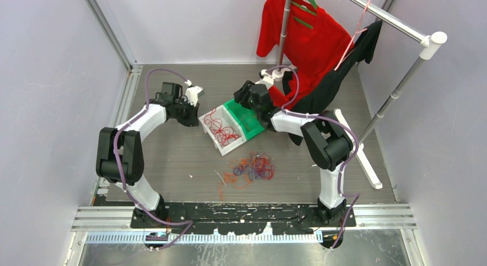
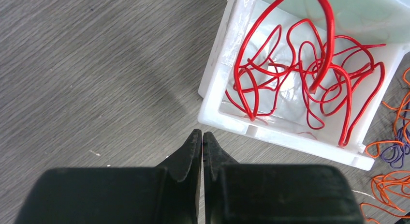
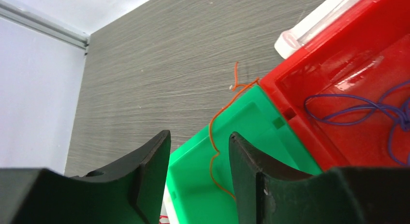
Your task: Untangle the cables
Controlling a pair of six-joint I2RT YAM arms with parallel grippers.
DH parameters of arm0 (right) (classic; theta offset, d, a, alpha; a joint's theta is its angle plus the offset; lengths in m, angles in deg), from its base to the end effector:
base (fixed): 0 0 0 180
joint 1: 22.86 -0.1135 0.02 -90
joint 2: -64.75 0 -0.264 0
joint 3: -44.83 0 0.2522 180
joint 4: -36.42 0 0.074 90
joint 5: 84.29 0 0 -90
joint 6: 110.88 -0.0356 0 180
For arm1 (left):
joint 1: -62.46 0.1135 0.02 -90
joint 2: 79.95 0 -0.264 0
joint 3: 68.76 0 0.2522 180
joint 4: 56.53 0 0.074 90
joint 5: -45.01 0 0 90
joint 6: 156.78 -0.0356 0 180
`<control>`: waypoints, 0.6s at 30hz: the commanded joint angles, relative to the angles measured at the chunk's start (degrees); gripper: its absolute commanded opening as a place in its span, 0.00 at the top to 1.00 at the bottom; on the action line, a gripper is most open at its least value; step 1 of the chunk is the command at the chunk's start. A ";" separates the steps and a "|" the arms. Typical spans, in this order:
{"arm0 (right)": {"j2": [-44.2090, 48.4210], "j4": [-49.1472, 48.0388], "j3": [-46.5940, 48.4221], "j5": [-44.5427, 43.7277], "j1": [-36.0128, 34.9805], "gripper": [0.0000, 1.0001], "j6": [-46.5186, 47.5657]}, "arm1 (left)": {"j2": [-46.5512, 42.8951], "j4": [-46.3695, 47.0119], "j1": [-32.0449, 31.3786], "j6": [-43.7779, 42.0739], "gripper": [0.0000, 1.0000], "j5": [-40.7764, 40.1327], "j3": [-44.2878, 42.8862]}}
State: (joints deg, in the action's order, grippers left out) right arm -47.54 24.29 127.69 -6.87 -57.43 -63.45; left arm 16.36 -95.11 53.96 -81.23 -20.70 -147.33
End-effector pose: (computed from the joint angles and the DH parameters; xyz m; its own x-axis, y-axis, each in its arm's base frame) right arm 0.3697 0.2453 0.2015 -0.4391 0.4992 -0.7470 -0.1161 0.7929 0.5982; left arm 0.3423 -0.0660 0.2105 -0.7071 0.3356 -0.6224 0.5543 0.8096 -0.1931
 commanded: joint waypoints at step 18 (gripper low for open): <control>-4.20 -5.44 1.25 2.52 0.25 0.49 -4.89 | -3.23 -8.39 0.69 16.74 0.31 9.50 -2.58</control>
State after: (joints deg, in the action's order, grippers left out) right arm -51.15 24.60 128.65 -4.45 -57.14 -65.92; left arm 15.62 -103.53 54.71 -72.95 -13.72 -151.16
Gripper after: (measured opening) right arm 0.527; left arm 0.652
